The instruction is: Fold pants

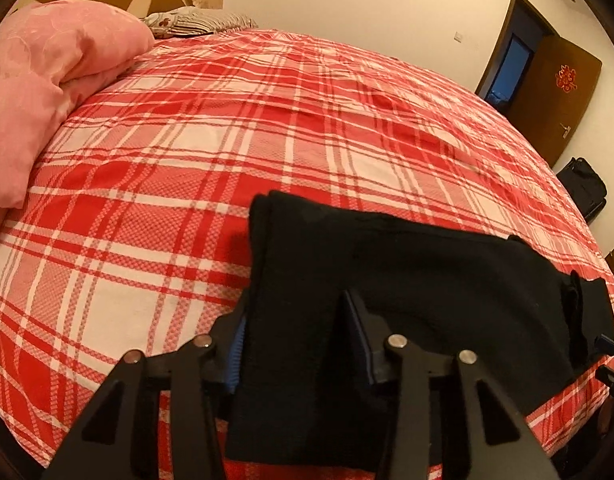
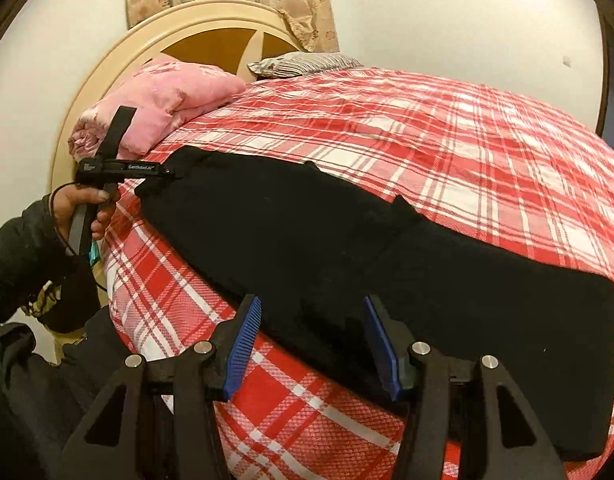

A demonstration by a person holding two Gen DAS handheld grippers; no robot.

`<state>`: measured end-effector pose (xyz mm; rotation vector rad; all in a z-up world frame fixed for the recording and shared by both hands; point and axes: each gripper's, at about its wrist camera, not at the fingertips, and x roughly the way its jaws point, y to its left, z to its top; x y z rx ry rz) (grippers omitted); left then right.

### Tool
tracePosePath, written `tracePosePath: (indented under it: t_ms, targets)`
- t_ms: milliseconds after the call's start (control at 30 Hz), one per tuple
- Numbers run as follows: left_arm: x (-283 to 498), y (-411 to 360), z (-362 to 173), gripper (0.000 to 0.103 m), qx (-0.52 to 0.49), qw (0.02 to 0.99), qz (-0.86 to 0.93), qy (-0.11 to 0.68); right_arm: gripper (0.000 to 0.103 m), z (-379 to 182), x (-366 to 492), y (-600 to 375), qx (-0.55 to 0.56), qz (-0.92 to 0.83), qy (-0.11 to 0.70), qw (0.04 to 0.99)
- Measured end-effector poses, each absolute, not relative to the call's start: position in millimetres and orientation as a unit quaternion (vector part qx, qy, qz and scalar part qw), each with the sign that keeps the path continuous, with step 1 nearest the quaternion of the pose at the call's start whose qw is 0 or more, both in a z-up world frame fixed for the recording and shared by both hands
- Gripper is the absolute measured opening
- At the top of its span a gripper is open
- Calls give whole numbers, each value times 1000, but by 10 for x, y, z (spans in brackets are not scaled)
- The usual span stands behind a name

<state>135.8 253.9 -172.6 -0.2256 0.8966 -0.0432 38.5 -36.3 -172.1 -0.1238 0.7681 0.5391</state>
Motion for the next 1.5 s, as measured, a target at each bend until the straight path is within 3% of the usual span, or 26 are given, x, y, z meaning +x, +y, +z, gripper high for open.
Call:
tracePosePath:
  t_ms: [167, 233, 300, 400, 633, 867, 1200, 1500]
  targets:
    - [1364, 2524, -1733, 50, -100, 896, -23, 431, 55, -1695, 410, -429, -44, 250, 370, 894]
    - [1357, 2509, -1712, 44, -91, 896, -26, 433, 55, -1675, 412, -441, -42, 246, 367, 896]
    - [1347, 2485, -1685, 27, -92, 894, -38, 436, 55, -1660, 408, -446, -42, 245, 365, 897]
    - [1325, 2439, -1631, 24, -85, 894, -32, 440, 55, -1649, 404, -456, -41, 243, 362, 899]
    - [1195, 2262, -1317, 22, -55, 905, -35, 419, 55, -1604, 379, -484, -45, 240, 354, 903]
    - [1104, 2061, -890, 22, -114, 903, -114, 397, 55, -1437, 337, -613, -47, 221, 332, 916]
    - [1095, 1144, -288, 22, -138, 884, -252, 370, 55, -1136, 205, -1160, -9, 164, 292, 942]
    - [1226, 185, -181, 22, -100, 852, -326, 397, 55, -1080, 97, -1749, 36, 99, 277, 955]
